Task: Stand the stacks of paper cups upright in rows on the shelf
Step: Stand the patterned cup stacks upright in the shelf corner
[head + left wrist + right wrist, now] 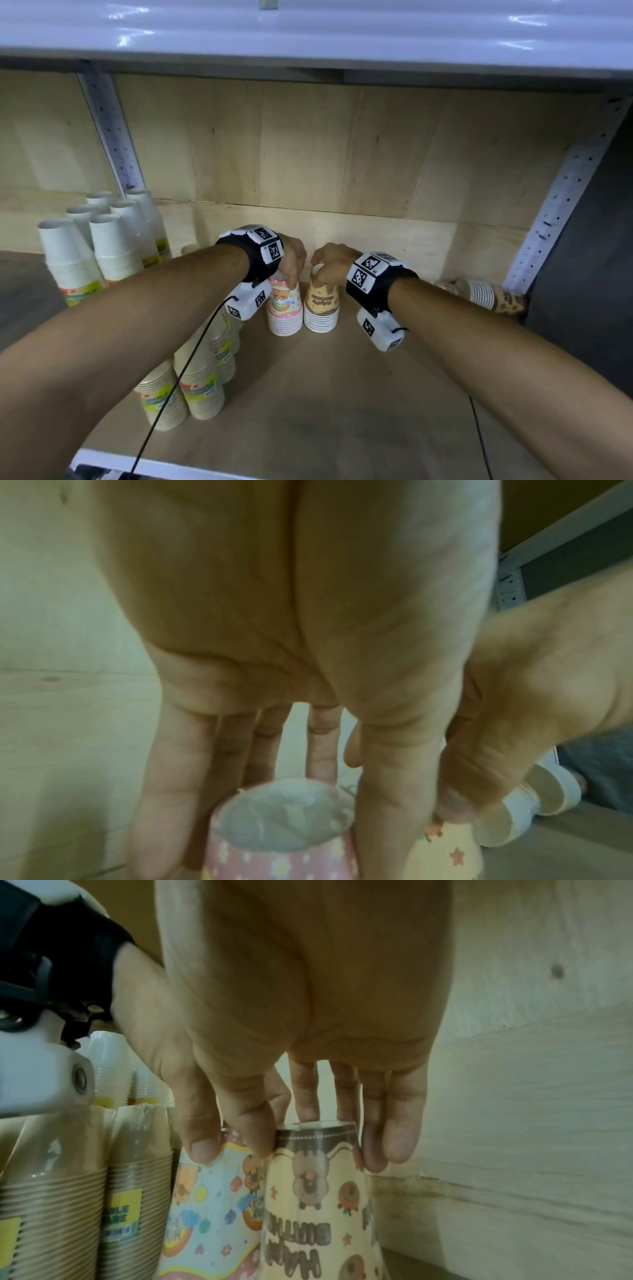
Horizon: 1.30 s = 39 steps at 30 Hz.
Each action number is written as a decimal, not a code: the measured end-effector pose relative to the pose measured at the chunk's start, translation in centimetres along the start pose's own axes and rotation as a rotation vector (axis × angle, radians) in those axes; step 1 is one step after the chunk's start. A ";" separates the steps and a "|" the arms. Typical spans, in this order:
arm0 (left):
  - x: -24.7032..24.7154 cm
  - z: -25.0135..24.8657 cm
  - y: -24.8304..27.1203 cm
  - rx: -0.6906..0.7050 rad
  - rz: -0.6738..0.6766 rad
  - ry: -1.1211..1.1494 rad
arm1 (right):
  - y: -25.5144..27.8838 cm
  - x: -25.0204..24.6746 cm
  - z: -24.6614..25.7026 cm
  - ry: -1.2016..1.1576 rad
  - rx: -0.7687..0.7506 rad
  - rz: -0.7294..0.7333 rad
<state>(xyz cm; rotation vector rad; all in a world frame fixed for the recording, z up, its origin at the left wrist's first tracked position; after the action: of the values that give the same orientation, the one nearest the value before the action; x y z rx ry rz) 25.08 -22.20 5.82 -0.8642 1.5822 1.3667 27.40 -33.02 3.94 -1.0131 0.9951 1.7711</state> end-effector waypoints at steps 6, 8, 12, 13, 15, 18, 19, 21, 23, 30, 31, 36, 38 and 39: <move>-1.4 0.1 -0.2 0.046 -0.069 -0.020 | -0.7 -0.4 -1.1 -0.097 0.022 0.036; -2.4 0.4 -0.5 0.048 -0.138 0.031 | -1.0 -1.2 -2.2 -0.164 0.060 0.009; -4.1 -0.7 -1.6 0.085 -0.250 0.047 | -0.9 -3.3 -4.9 -0.142 0.081 -0.046; -4.4 -1.3 -2.0 0.107 -0.275 0.046 | -0.7 -3.8 -5.8 -0.126 0.092 -0.060; -5.1 -2.6 -3.0 0.150 -0.313 0.053 | -0.4 -4.7 -8.0 -0.101 0.124 -0.092; -5.8 -4.9 -4.3 0.211 -0.342 0.059 | 0.5 -5.8 -12.0 -0.094 0.181 -0.121; -6.0 -6.0 -4.8 0.238 -0.346 0.056 | 0.8 -6.2 -13.8 -0.096 0.209 -0.133; -6.0 -7.9 -5.8 0.290 -0.346 0.045 | 1.3 -6.7 -17.0 -0.124 0.267 -0.169; -5.8 -10.1 -7.0 0.346 -0.333 0.041 | 1.6 -6.8 -20.4 -0.138 0.328 -0.217; -2.9 -17.4 -10.8 0.510 -0.290 0.084 | 3.4 -6.0 -29.0 -0.096 0.494 -0.237; -2.4 -18.2 -11.4 0.522 -0.287 0.078 | 3.2 -5.8 -30.2 -0.093 0.517 -0.244; -0.4 -21.6 -14.6 0.567 -0.339 0.065 | 3.4 -5.3 -32.9 -0.059 0.554 -0.255; 0.4 -22.5 -15.7 0.562 -0.358 0.022 | 3.5 -5.0 -33.5 -0.078 0.570 -0.274; 0.9 -22.8 -16.1 0.557 -0.363 -0.010 | 3.5 -4.8 -33.6 -0.101 0.571 -0.286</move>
<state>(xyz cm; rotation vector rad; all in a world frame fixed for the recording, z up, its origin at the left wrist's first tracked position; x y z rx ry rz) 35.63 -47.27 -0.50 -0.7435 1.5875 0.6260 33.67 -65.81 -2.96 -0.6541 1.1382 1.1891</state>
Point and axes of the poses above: each hand's wrist, its own y-axis away from the middle knuckle, its own x-axis out of the palm, z = x × y, the point moved 4 cm from there along -y, towards the middle knuckle, and after that the axes turned 11 degrees about x, right-handed, at the moved point
